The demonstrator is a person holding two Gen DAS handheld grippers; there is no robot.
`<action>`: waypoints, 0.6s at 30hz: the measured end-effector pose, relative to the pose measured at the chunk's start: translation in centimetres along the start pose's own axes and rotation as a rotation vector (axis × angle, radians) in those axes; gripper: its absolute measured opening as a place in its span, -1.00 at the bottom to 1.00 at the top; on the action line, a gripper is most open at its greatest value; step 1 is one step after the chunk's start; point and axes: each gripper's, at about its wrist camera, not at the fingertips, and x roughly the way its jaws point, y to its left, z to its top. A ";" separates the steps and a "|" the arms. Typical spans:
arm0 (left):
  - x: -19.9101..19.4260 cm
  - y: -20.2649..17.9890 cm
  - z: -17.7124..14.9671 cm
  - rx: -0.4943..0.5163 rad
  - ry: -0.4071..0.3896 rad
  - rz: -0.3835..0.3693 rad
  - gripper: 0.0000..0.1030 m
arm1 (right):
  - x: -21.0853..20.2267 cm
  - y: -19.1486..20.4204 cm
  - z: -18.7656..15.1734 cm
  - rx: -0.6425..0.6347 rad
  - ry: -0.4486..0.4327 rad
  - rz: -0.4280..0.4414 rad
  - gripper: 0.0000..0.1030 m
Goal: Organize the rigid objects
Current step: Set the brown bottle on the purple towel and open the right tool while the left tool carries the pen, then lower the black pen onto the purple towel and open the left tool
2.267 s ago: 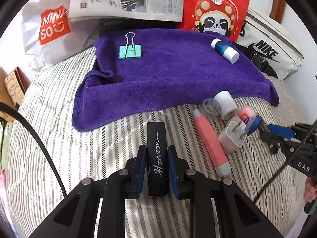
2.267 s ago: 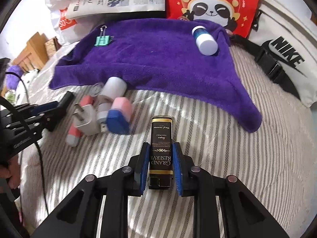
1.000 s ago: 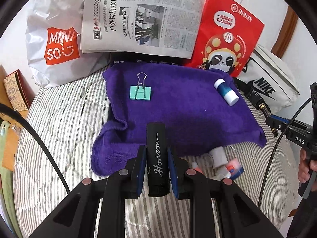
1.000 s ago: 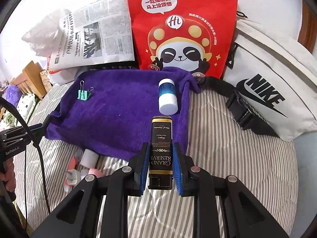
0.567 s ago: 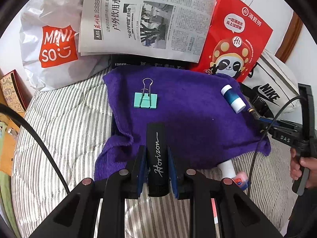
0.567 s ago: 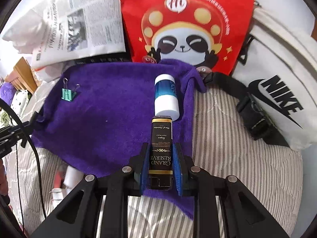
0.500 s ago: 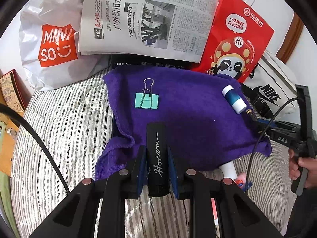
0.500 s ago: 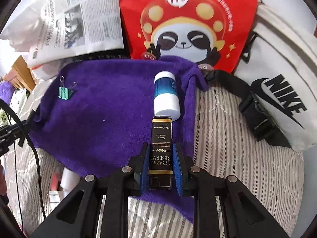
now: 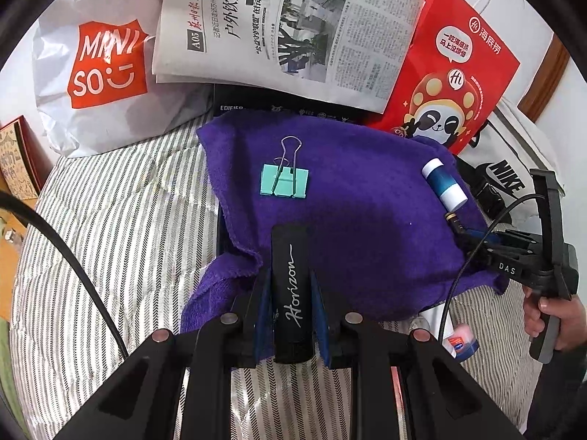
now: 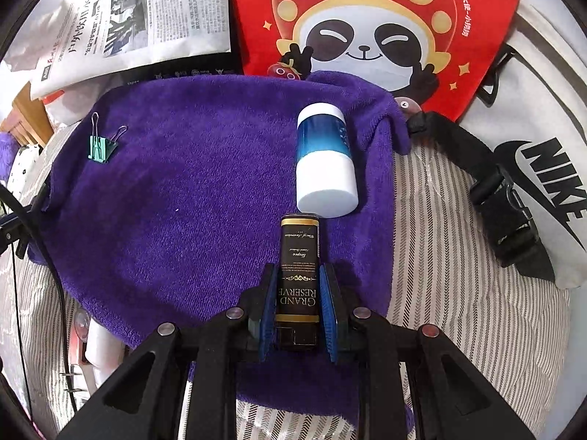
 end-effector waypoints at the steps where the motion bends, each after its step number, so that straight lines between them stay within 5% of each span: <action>1: 0.0 0.0 0.0 0.000 0.000 -0.002 -0.59 | 0.0 0.0 0.0 0.000 0.000 0.001 -0.54; 9: 0.4 0.3 0.1 -0.024 0.007 -0.030 -0.59 | 0.0 0.2 0.0 -0.024 0.008 0.017 -0.53; 18: 1.7 0.2 0.7 -0.028 0.018 -0.043 -0.59 | -3.6 0.3 -1.4 0.002 -0.055 0.001 -0.24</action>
